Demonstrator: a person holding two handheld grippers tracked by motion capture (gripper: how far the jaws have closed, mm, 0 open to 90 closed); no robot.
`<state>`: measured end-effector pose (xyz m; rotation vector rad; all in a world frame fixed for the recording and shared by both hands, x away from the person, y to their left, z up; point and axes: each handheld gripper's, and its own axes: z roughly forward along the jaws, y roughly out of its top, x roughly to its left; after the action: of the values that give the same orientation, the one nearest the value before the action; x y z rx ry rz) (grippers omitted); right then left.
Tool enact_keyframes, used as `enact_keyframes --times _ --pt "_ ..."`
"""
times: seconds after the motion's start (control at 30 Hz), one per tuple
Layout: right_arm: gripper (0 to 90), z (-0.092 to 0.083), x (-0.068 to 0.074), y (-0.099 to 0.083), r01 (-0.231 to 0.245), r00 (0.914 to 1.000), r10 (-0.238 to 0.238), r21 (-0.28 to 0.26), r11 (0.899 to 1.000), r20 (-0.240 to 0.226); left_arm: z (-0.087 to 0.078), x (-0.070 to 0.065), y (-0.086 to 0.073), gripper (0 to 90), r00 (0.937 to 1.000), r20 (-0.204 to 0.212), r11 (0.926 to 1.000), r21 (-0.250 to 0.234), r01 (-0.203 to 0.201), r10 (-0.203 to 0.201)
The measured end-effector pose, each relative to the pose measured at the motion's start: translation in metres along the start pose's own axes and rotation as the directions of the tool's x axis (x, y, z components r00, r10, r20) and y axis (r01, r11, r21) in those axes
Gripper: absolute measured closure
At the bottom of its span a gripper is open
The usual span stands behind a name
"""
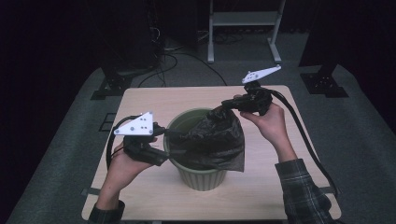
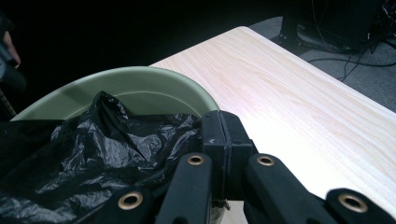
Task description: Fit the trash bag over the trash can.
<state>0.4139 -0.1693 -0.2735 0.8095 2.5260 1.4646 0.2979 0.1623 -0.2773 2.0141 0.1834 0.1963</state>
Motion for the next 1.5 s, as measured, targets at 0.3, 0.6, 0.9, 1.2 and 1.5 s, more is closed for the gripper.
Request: enact_keyframes --times 0.3,0.6,0.9,1.2,1.5 --pt "89.4 0.002 0.000 0.000 0.001 1.0000 -0.001 -0.004 1.000 -0.005 0.040 0.001 0.014 51.1 0.9965 0.071 0.9965 0.067 -0.049 0.044" --pt "66.7 -0.004 0.003 -0.001 0.010 0.9995 -0.009 -0.008 1.000 0.030 0.049 0.009 0.007 89.9 0.9975 0.070 0.9941 0.108 -0.011 0.003" --pt "58.8 -0.032 0.005 -0.014 -0.009 0.9986 0.012 -0.045 0.999 0.052 0.038 0.017 0.002 89.8 0.9997 0.018 0.9966 0.081 0.017 -0.019" --pt "57.0 -0.059 0.020 -0.038 -0.038 0.9983 0.040 -0.055 0.998 0.041 0.027 0.021 -0.003 89.8 0.9990 -0.023 0.9971 0.065 0.039 -0.037" --pt "56.9 -0.072 0.044 -0.058 -0.081 0.9966 0.080 -0.079 0.994 -0.019 0.023 0.019 -0.006 89.8 0.9986 -0.031 0.9970 0.064 0.044 -0.042"
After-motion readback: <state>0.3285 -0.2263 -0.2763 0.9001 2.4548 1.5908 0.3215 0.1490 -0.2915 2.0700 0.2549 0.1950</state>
